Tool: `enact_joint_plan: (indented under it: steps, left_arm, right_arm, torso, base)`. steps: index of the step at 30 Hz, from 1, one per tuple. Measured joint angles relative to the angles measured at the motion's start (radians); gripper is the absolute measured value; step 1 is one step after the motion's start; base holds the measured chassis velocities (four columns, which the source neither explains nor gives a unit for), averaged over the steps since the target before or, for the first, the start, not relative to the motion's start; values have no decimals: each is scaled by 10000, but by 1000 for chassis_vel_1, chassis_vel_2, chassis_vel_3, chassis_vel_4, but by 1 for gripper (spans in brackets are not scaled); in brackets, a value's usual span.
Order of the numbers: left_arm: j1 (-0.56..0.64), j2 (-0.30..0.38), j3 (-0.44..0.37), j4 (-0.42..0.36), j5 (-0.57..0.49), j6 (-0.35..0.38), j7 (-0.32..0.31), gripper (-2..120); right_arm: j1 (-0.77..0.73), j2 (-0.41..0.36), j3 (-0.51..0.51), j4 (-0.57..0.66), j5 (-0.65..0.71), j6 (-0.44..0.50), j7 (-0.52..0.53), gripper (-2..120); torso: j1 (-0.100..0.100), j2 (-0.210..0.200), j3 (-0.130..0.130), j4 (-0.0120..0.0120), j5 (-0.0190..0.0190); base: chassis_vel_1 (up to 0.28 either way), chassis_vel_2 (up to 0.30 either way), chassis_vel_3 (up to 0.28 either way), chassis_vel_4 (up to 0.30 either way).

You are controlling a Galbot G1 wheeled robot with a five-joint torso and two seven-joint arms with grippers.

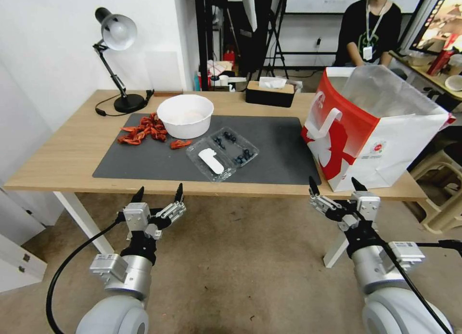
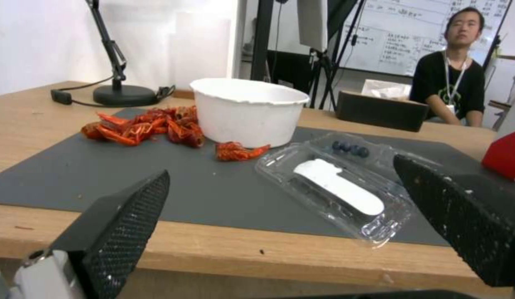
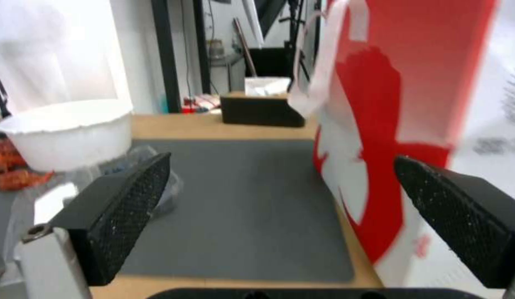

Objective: Close the takeout container lid, then place the container into the takeout bag.

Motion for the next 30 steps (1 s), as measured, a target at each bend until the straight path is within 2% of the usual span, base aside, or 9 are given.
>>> enact_joint_plan:
  steps: [7, 14, 16, 21, 24, 30]
  left_arm:
    - [2, -94, -105, 112, 0, -189, 6, 100]
    - [24, -183, -174, 133, 13, -274, 8, 100]
    - [26, -246, -247, 145, 28, -310, 10, 100]
    - [27, -285, -284, 172, 41, -357, 6, 100]
    - [37, -359, -294, 193, 62, -414, 1, 100]
    - [42, -423, -297, 236, 88, -480, -6, 100]
  right_arm:
    - [1538, -1041, -859, -1110, 1212, -488, 766, 100]
    - [2749, -1458, -1708, -2189, 2027, -686, 1418, 100]
    - [4290, -1684, -2649, -3071, 2939, -1097, 2284, 100]
    - [5449, -1801, -3411, -3781, 3529, -1330, 2875, 100]
    - [6578, -1787, -4132, -4640, 4105, -1603, 3455, 100]
    - [7686, -1619, -4733, -5660, 4551, -1846, 3805, 100]
  torso:
    - [0, -1, 0, 0, -1]
    - [1, 0, 1, 0, 0]
    - [1, -1, 1, 1, 1]
    - [1, -1, 1, 1, -1]
    - [1, -1, 1, 1, -1]
    - [1, -1, 1, 0, -3]
  base:
    - [0, 0, 0, 0]
    - [0, 0, 0, 0]
    - [0, 0, 0, 0]
    - [0, 0, 0, 0]
    - [0, 0, 0, 0]
    - [0, 0, 0, 0]
